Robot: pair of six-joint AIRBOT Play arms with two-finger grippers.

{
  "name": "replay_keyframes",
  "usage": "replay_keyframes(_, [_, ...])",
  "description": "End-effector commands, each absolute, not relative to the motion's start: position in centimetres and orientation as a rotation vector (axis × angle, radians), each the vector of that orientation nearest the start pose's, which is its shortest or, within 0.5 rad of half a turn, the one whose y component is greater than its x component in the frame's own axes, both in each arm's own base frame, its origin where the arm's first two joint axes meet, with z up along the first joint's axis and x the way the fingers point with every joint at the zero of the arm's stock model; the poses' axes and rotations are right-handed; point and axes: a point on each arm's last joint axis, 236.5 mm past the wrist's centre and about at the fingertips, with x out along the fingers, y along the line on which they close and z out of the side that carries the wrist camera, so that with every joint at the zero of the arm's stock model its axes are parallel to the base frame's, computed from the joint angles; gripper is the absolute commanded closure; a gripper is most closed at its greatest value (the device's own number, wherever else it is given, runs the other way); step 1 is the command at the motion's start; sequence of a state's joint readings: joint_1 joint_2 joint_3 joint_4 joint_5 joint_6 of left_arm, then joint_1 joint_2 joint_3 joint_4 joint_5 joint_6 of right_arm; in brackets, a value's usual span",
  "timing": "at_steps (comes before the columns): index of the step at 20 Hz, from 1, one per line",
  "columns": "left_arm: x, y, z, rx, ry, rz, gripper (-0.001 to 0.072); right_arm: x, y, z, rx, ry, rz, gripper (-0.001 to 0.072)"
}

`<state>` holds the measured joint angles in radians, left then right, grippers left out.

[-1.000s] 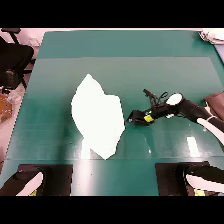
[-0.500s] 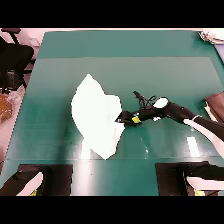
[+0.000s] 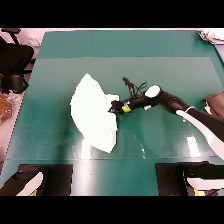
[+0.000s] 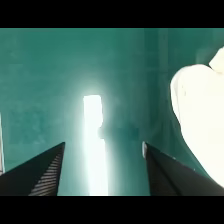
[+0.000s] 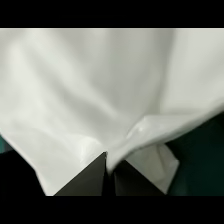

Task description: Fold the shirts.

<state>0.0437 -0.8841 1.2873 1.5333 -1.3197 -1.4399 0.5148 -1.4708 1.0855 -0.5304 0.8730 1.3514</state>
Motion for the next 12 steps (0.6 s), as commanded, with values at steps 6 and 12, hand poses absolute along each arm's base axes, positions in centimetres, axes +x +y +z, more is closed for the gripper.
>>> replay_keyframes(6, [30.0,-8.1,7.1,-0.193,1.124,-0.367,0.0139,34.3,34.9,26.4,0.58,0.729,1.035,0.0696])
replay_keyframes(12, [30.7,-12.0,2.9,-0.451,1.052,-0.438,0.0139,35.4,27.8,32.8,0.598,0.543,0.944,0.0696])
